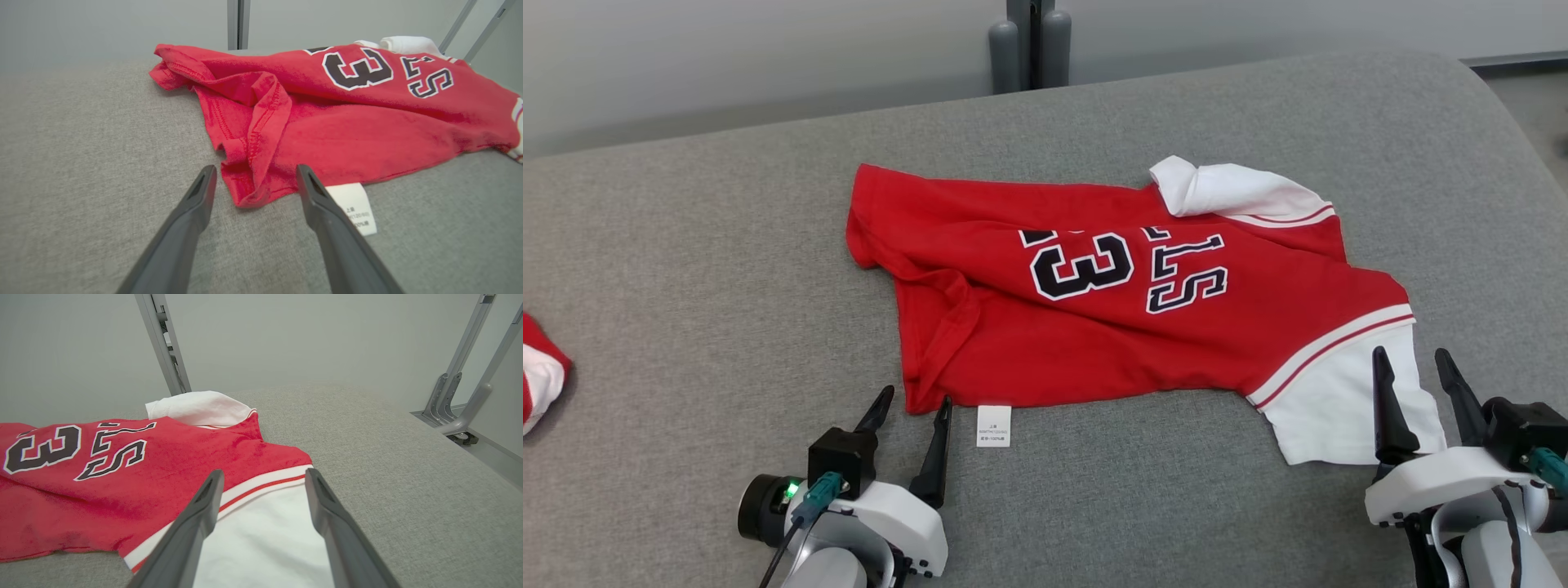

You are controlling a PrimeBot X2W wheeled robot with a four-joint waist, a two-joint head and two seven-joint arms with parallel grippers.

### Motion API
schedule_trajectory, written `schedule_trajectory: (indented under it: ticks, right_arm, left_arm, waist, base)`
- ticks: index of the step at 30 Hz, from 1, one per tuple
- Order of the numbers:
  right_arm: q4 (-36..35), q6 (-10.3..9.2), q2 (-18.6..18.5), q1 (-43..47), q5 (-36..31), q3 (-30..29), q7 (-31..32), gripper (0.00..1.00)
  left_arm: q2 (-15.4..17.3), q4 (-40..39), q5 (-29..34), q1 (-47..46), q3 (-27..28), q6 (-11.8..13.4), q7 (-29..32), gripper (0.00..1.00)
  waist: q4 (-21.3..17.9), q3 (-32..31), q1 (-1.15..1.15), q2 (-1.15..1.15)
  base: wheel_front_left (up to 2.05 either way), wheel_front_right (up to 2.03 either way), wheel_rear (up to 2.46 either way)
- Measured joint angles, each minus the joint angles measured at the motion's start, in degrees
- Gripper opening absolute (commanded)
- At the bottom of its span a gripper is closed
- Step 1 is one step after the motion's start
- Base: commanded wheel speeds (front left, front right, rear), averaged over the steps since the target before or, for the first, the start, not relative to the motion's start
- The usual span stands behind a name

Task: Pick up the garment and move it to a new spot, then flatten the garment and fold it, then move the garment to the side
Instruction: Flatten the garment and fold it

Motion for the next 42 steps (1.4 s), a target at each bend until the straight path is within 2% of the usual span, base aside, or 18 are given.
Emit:
schedule_trajectory:
  ticks: [6, 7, 8, 10, 11, 18, 23, 31, 36, 37, 38, 39, 42]
  right_arm:
    - [-0.23, -0.01, -0.02, -0.53, -0.05, -0.78, 0.0, 1.0]
    - [-0.3, 0.0, -0.03, -0.53, -0.05, -0.91, 0.0, 1.0]
    - [-0.38, 0.0, -0.03, -0.53, -0.07, -1.05, 0.0, 1.0]
    - [-0.43, 0.0, -0.02, -0.53, -0.07, -1.22, 0.0, 1.0]
    - [-0.43, -0.01, -0.02, -0.53, -0.07, -1.32, 0.0, 1.0]
    - [0.02, -0.01, 0.0, -0.54, 0.04, -1.25, 0.0, 1.0]
    - [1.79, 0.0, -0.01, 0.85, 0.12, -1.55, 0.0, 1.0]
    - [3.86, 0.0, 0.07, 1.89, 1.23, 0.34, 0.0, 1.0]
    - [3.75, 0.0, 0.04, 2.77, 1.65, 1.89, -0.01, 1.0]
    - [3.67, 0.0, 0.04, 3.19, 1.64, 2.24, 0.0, 1.0]
    - [3.45, 0.0, 0.02, 3.58, 1.58, 2.58, 0.0, 1.0]
    - [3.03, -0.01, 0.02, 3.94, 1.52, 3.02, 0.0, 1.0]
    - [0.52, -0.01, 0.02, 4.8, 1.69, 4.43, -0.01, 1.0]
  left_arm:
    - [-0.01, 2.16, -0.66, -1.73, 0.47, 0.37, 0.0, 0.98]
    - [-0.01, 2.27, -0.68, -1.86, 0.63, 0.35, 0.0, 0.71]
    - [-0.01, 2.33, -0.69, -1.86, 0.76, 0.31, 0.0, 0.52]
    - [0.0, 2.13, -0.85, -1.85, 0.99, 0.19, 0.0, 0.35]
    - [-0.02, 1.75, -1.08, -1.77, 1.29, 0.01, 0.0, 0.0]
    - [-0.04, -3.01, -3.07, 0.24, 4.04, -0.53, 0.0, 0.0]
    - [-0.02, -4.67, -4.33, 3.17, 6.1, -0.68, 0.0, 0.0]
    - [-0.04, -1.63, -2.89, 7.75, 11.87, -0.14, 0.0, 0.0]
    - [-0.04, -0.15, -1.62, 8.86, 15.7, -0.19, 0.0, 0.0]
    - [-0.04, 0.07, -1.35, 8.89, 16.27, -0.19, 0.0, 0.14]
    - [-0.02, 0.13, -0.87, 9.12, 16.6, -0.2, 0.0, 0.75]
    - [-0.01, 0.11, -0.6, 9.57, 16.81, -0.2, 0.0, 1.0]
    - [0.03, -0.73, 0.25, 10.84, 16.95, -0.05, 0.0, 1.0]
  waist:
    - [-1.26, 2.18, 0.0, 0.0]
    - [-1.36, 2.38, 0.0, 0.0]
    - [-1.42, 2.53, 0.0, 0.0]
    - [-1.39, 2.65, 0.0, 0.0]
    - [-1.32, 2.66, 0.0, 0.0]
    - [-0.06, 1.62, 0.0, 0.0]
    - [2.27, -0.78, 0.0, 0.0]
    - [7.1, -5.05, 0.0, 0.0]
    - [8.24, -7.15, 0.0, 0.0]
    - [8.24, -7.52, 0.0, 0.0]
    - [8.19, -7.91, 0.0, 0.0]
    - [8.08, -8.29, 0.0, 0.0]
    - [7.49, -9.38, 0.0, 0.0]
  base:
    - [0.0, 0.0, 0.0]
    - [0.0, 0.0, 0.0]
    - [0.0, 0.0, 0.0]
    - [0.0, 0.0, 0.0]
    - [0.0, 0.0, 0.0]
    - [0.0, 0.0, 0.0]
    - [0.0, 0.0, 0.0]
    - [0.0, 0.0, 0.0]
    - [0.0, 0.0, 0.0]
    - [0.0, 0.0, 0.0]
    - [0.0, 0.0, 0.0]
    - [0.0, 0.0, 0.0]
    - [0.0, 0.0, 0.0]
